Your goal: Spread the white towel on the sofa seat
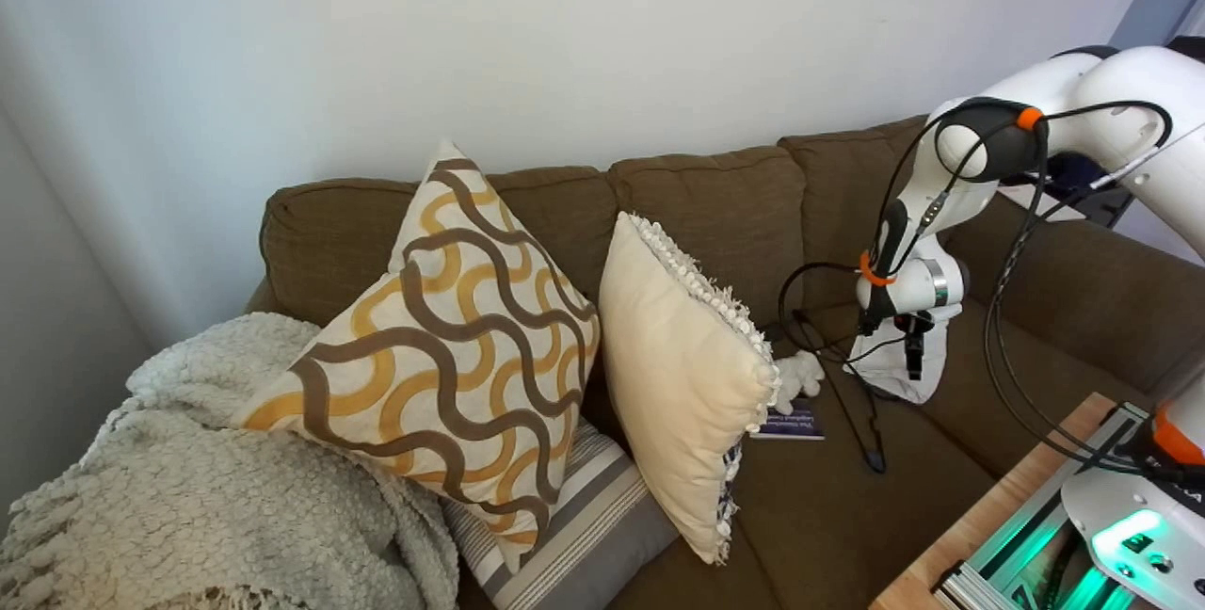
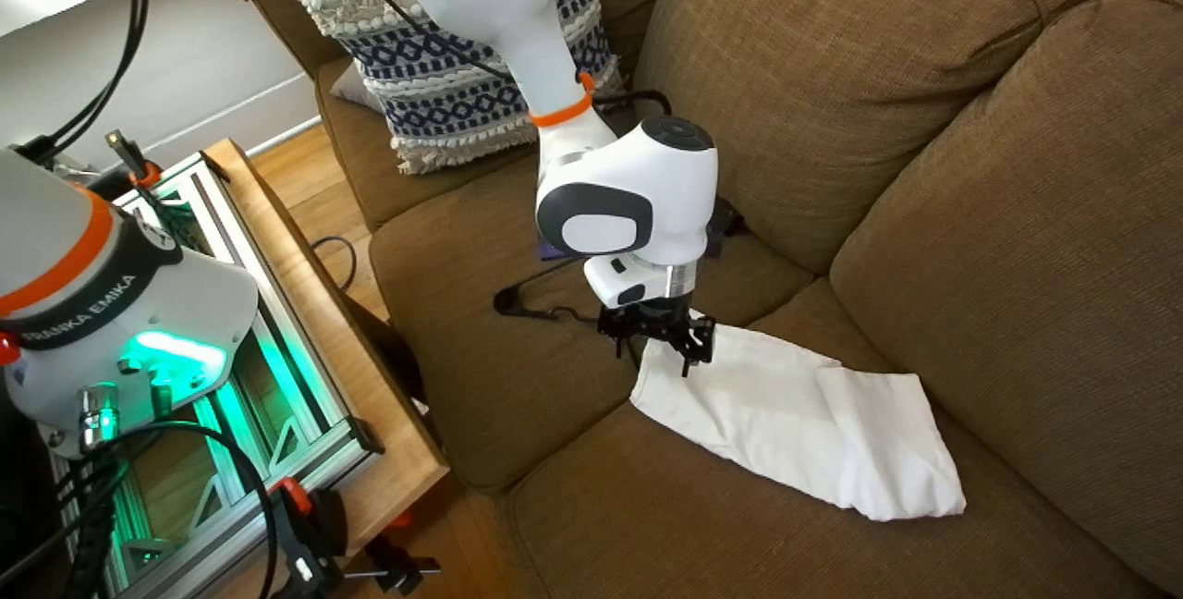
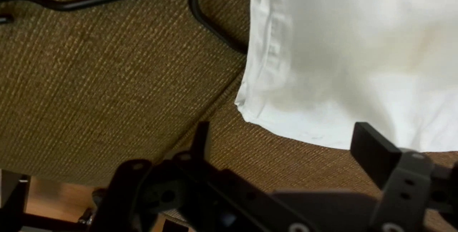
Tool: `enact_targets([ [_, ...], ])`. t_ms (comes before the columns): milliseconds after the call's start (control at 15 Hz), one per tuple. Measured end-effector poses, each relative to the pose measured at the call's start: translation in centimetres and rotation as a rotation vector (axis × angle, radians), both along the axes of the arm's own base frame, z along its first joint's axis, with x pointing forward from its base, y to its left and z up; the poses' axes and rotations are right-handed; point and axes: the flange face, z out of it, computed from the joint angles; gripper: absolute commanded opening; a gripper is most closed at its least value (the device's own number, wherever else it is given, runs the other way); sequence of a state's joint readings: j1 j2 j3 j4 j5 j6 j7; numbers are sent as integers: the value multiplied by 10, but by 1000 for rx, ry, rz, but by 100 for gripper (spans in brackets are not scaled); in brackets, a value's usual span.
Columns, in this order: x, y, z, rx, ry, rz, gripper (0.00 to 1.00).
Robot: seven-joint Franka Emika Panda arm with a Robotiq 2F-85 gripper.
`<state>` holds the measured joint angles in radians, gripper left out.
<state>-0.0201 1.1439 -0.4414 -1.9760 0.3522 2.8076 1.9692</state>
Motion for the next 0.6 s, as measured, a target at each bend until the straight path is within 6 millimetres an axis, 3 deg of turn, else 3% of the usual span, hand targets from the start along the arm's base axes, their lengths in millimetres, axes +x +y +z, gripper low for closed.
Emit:
enact_targets([
  [267, 7, 1, -19, -37, 0, -35, 100],
  [600, 10, 0, -21, -43, -6, -42, 100],
])
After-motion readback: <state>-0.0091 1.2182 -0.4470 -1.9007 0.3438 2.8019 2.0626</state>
